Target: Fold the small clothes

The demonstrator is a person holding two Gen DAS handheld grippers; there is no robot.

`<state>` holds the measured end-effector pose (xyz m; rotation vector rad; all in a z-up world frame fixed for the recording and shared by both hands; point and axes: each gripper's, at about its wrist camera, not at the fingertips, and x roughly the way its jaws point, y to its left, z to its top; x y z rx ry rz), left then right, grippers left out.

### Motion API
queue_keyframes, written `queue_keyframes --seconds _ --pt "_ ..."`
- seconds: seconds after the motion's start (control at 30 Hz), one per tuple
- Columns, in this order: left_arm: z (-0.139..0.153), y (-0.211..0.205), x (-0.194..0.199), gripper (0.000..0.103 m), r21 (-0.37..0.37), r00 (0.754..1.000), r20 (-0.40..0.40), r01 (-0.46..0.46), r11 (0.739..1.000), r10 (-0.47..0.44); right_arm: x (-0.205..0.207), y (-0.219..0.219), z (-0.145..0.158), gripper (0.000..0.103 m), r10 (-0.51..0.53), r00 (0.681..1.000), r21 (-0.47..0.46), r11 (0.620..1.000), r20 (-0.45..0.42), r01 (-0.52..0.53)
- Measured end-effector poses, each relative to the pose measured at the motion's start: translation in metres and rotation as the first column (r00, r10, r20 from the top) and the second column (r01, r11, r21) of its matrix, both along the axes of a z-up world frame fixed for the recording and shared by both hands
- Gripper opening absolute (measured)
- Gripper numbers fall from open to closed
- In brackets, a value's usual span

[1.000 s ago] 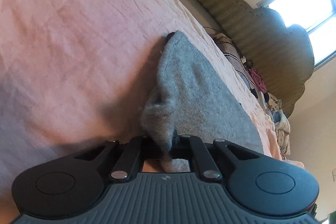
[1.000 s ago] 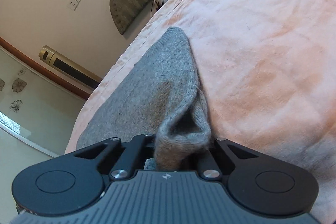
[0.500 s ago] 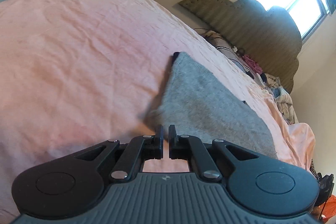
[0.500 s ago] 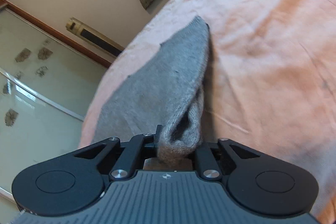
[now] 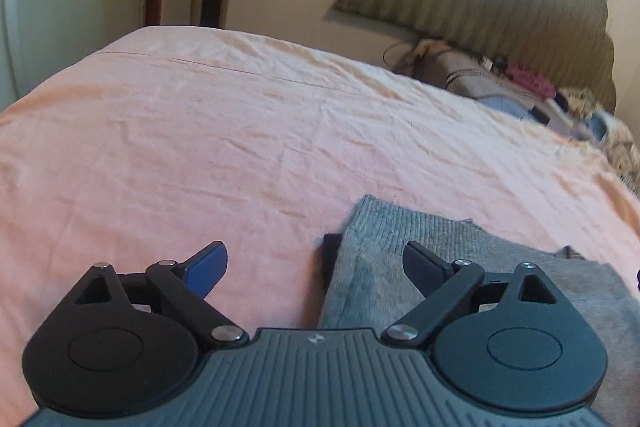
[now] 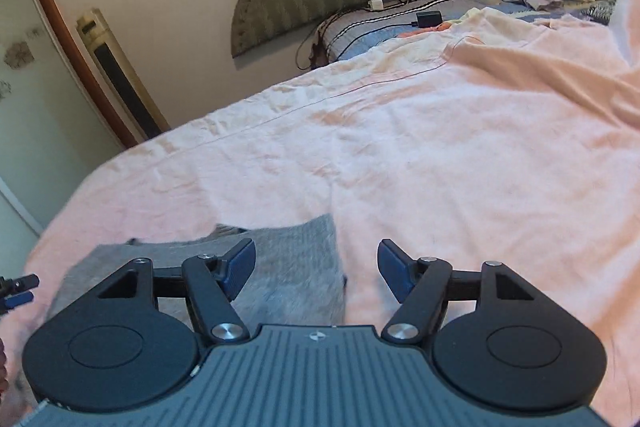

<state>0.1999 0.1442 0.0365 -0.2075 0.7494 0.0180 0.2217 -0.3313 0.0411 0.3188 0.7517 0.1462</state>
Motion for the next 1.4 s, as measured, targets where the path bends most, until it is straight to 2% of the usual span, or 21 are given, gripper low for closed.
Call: queue_keyframes --seconds 0.13,0.17,0.2,0.23,0.27,0.37,0.43,0.5,0.57,0.67,0.73,0.77,0.8,0.83,0.93,1.0,1.03,1.07,1.2,1.3,1.4 --pt "-0.019 -0.029 0.045 0.095 0.076 0.997 -0.043 0.069 0.995 -0.066 0.038 0.013 -0.023 0.07 0.028 0.997 0.033 0.999 -0.065 -0.026" --pt "-0.024 -0.035 0.05 0.079 0.087 0.996 -0.052 0.074 0.993 -0.07 0.041 0.018 -0.026 0.063 0.051 0.997 0.035 0.998 -0.06 -0.049" --pt "-0.026 -0.04 0.051 0.046 0.106 0.996 -0.043 0.085 0.991 -0.081 0.043 0.024 -0.029 0.034 0.09 0.994 0.035 0.996 -0.055 -0.088" --pt "-0.025 -0.046 0.048 0.021 0.132 0.993 -0.016 0.115 0.984 -0.114 0.046 0.028 -0.032 0.013 0.114 0.992 0.038 0.993 -0.062 -0.112" --pt "-0.024 -0.049 0.048 0.004 0.125 0.99 -0.022 0.142 0.982 -0.14 0.046 0.03 -0.031 0.014 0.11 0.993 0.034 0.994 -0.049 -0.108" --pt "-0.015 -0.048 0.037 0.004 0.187 0.993 0.06 0.086 0.979 -0.099 0.04 0.02 -0.019 0.013 0.066 0.996 0.079 0.994 0.056 -0.071" --pt "-0.021 -0.038 0.042 0.004 0.18 0.998 0.021 0.048 0.983 -0.053 0.044 0.012 -0.022 0.013 0.023 0.999 0.118 0.993 0.049 -0.029" --pt "-0.027 -0.033 0.045 0.005 0.194 0.998 0.029 0.041 0.98 -0.047 0.048 0.021 -0.036 0.013 0.03 1.0 0.046 0.998 0.002 -0.03" --pt "-0.021 -0.038 0.037 0.007 0.208 0.998 0.03 0.05 0.977 -0.057 0.041 0.025 -0.036 0.017 0.01 1.0 0.043 0.999 0.021 -0.011" --pt "0.0 -0.048 0.014 0.011 0.249 0.996 0.074 0.029 0.968 -0.049 0.024 0.021 -0.017 0.05 -0.057 0.997 0.111 0.992 0.044 0.051" --pt "0.016 -0.057 -0.007 0.022 0.214 0.987 0.144 0.042 0.976 -0.074 0.002 0.029 0.002 0.057 -0.073 0.988 0.098 0.993 0.137 0.06" --pt "0.02 -0.064 -0.016 0.046 0.187 0.98 0.17 0.069 0.98 -0.101 -0.005 0.036 0.007 0.06 -0.053 0.988 0.104 0.994 0.146 0.038" --pt "0.022 -0.073 -0.022 0.08 0.174 0.975 0.18 0.097 0.98 -0.129 -0.009 0.046 0.008 0.064 -0.016 0.991 0.097 0.995 0.134 0.003" --pt "0.02 -0.084 -0.025 0.09 0.177 0.971 0.18 0.126 0.976 -0.158 -0.012 0.058 0.006 0.067 0.02 0.993 0.069 0.997 0.118 -0.028" --pt "0.0 -0.114 -0.016 0.091 0.245 0.968 0.077 0.214 0.945 -0.239 -0.015 0.098 -0.012 0.073 0.092 0.992 -0.156 0.985 0.085 -0.078" --pt "-0.026 -0.109 -0.004 0.094 0.262 0.977 -0.028 0.213 0.941 -0.213 -0.015 0.105 -0.032 0.082 0.069 0.996 -0.299 0.953 0.056 -0.049" --pt "-0.033 -0.094 -0.008 0.096 0.212 0.977 0.034 0.199 0.957 -0.211 -0.019 0.1 -0.038 0.084 0.065 0.994 -0.302 0.953 0.085 -0.037" --pt "-0.032 -0.085 -0.007 0.097 0.176 0.979 0.026 0.194 0.965 -0.202 -0.019 0.094 -0.036 0.084 0.05 0.995 -0.265 0.964 0.087 -0.025" --pt "-0.03 -0.086 -0.005 0.1 0.222 0.985 0.018 0.164 0.961 -0.172 -0.01 0.105 -0.038 0.095 0.065 0.996 -0.333 0.942 0.056 -0.043" --pt "-0.019 -0.089 -0.023 0.099 0.259 0.995 -0.001 0.1 0.961 -0.103 -0.017 0.105 -0.031 0.093 0.037 0.998 -0.328 0.944 0.049 -0.019" --pt "-0.001 -0.079 -0.074 0.099 0.184 0.99 0.041 0.126 0.975 -0.136 -0.06 0.106 -0.009 0.099 0.028 0.996 -0.241 0.97 0.086 -0.006"
